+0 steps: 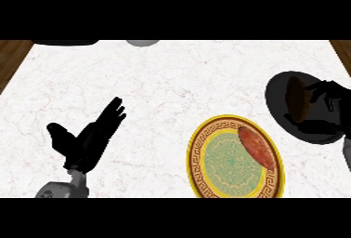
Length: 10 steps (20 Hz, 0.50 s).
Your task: Pick the croissant from the plate and place it in the pan
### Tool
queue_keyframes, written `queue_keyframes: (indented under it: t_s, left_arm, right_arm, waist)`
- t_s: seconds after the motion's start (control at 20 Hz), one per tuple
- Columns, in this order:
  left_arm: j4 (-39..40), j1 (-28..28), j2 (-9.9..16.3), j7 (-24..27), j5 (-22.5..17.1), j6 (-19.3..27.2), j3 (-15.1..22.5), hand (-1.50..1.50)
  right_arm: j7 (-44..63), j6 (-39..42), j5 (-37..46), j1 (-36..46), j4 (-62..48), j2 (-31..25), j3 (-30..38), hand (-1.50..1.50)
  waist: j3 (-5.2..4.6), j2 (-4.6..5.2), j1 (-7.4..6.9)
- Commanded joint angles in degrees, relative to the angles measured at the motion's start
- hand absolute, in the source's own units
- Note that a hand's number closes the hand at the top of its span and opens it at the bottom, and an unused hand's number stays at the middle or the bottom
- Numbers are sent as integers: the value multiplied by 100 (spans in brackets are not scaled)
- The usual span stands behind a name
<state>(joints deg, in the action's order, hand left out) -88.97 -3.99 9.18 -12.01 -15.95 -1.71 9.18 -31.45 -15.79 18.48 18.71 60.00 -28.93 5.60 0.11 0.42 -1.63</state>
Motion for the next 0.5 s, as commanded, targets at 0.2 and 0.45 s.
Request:
queue_keyframes:
  t_s: [0.2, 0.45]
  left_arm:
    - [-302, 160, -183, -32, 211, 75, 253, 0]
    - [209, -368, -357, -39, 224, 140, 130, 0]
  right_arm:
    - [-1343, -149, 17, 1807, -3066, -171, 650, 150]
    - [-1671, -363, 97, 2517, -4088, -169, 831, 150]
  waist:
    - [8, 36, -114]
    - [9, 69, -110]
